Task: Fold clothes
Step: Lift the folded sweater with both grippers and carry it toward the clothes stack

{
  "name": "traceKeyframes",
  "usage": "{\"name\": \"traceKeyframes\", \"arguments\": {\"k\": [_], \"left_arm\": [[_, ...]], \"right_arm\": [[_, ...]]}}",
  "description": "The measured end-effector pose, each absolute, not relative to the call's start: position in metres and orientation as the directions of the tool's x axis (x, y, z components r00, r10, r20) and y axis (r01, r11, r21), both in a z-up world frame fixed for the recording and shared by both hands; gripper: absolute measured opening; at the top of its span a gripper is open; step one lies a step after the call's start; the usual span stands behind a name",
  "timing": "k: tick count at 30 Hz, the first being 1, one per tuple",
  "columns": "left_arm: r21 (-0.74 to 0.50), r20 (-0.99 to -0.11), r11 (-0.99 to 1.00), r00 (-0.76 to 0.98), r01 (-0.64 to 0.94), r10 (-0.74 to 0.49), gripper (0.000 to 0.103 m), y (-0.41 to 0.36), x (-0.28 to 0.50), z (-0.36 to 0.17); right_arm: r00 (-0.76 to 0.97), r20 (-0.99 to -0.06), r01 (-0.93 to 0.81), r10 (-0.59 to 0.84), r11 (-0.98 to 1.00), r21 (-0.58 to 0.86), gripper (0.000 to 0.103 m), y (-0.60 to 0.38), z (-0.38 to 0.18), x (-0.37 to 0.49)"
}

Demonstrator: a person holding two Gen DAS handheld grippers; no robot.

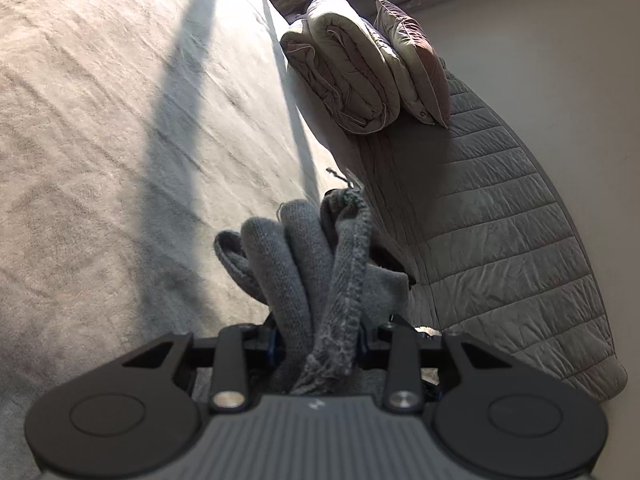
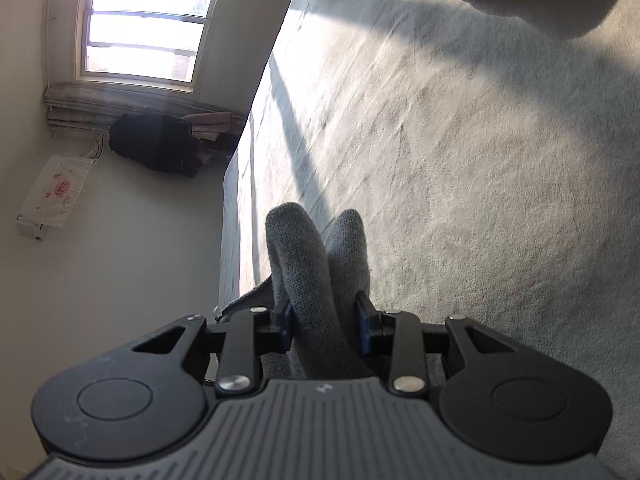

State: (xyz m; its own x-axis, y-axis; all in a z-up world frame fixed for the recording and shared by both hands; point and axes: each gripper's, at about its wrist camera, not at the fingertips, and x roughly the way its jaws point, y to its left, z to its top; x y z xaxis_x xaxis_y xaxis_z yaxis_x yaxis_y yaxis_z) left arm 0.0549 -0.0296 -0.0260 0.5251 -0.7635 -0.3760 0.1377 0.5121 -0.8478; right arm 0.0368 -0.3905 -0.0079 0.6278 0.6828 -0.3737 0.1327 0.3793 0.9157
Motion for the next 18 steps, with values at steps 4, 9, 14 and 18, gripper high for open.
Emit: {"name": "traceKeyframes", "arguments": {"k": [4, 9, 14, 18], "left_arm": [[-0.839, -0.365, 0.517, 0.531, 0.169, -0.765, 0.034, -0.062, 0.079, -0.003], [-0.833, -0.369, 0.522, 0.519, 0.183, -0.771, 0.034, -0.115, 0.119, 0.015], [-0.833, -0.347, 0.506, 0.501, 0.223, -0.793, 0.034, -0.177, 0.154, 0.028], [-0.85, -0.311, 0.468, 0.487, 0.243, -0.816, 0.034, -0.219, 0.179, 0.034]], "right_arm": [[0.668, -0.345, 0.12, 0.66, 0.361, 0.925, 0.035, -0.424, 0.008, 0.054], [0.709, -0.337, 0.108, 0.619, 0.378, 0.92, 0.035, -0.454, 0.015, 0.076], [0.751, -0.355, 0.092, 0.557, 0.444, 0.891, 0.035, -0.497, 0.023, 0.103], [0.784, -0.347, 0.083, 0.515, 0.467, 0.881, 0.035, -0.534, 0.032, 0.123]]}}
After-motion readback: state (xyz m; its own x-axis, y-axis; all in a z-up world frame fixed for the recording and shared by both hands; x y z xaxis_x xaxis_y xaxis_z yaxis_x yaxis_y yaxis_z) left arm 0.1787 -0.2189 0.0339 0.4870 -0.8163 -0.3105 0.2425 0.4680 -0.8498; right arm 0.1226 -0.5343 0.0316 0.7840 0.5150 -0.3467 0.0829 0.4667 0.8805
